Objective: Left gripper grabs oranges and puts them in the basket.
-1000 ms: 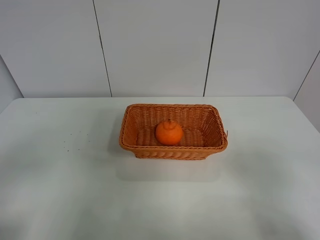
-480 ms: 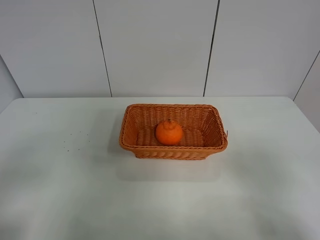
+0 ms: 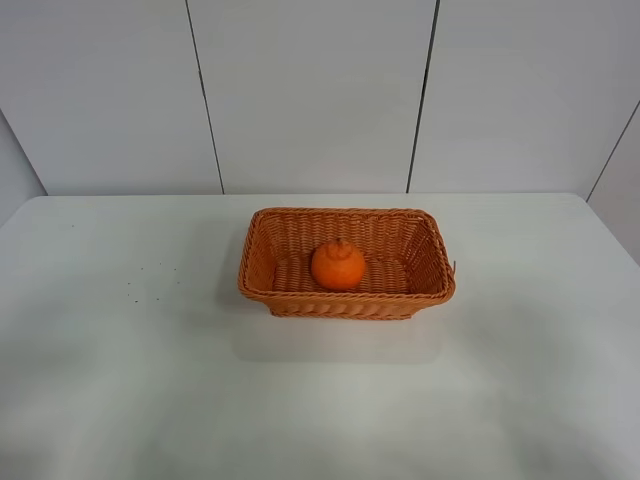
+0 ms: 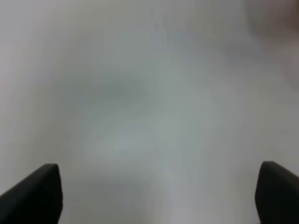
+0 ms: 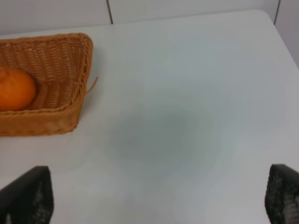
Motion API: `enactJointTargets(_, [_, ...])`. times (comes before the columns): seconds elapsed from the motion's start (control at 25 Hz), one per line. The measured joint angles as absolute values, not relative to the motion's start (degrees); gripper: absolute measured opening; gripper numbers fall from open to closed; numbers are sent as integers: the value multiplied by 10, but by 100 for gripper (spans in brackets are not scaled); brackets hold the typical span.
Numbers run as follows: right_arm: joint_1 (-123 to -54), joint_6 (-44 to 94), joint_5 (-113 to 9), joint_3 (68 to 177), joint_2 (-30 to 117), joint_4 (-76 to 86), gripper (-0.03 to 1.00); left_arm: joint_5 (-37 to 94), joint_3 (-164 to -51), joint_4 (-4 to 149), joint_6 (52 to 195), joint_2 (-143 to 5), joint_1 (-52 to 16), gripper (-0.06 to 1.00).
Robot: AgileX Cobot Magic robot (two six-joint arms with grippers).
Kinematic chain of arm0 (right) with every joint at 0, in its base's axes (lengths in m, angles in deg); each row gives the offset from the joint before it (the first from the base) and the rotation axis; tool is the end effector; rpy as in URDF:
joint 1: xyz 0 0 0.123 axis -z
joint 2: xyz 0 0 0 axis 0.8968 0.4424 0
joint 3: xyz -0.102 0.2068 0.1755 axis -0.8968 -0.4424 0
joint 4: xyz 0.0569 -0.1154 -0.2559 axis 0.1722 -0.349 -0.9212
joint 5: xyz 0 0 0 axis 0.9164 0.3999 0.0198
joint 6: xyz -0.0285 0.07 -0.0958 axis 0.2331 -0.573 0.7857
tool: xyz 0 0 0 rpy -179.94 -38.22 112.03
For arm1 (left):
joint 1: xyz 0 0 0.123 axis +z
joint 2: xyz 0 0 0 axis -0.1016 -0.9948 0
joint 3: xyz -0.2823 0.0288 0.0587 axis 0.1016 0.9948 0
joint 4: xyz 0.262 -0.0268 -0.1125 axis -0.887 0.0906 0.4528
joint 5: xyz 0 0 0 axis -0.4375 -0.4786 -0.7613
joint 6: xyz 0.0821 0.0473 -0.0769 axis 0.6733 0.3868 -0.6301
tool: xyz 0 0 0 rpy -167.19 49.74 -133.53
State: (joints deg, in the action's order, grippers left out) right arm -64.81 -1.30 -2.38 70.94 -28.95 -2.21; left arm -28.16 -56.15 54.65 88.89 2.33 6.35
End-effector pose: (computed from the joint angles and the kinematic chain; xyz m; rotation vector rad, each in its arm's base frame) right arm 0.0529 0.0022 0.2823 0.0377 2.0231 0.0620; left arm 0.0545 0.0078 0.2774 -0.0176 2.0701 0.0851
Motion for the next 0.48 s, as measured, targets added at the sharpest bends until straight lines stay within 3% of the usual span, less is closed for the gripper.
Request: enactJointTargets(0.48, [-648,-13,-24,709,-289,-22,69,-282,-561,546,883,42,64,93])
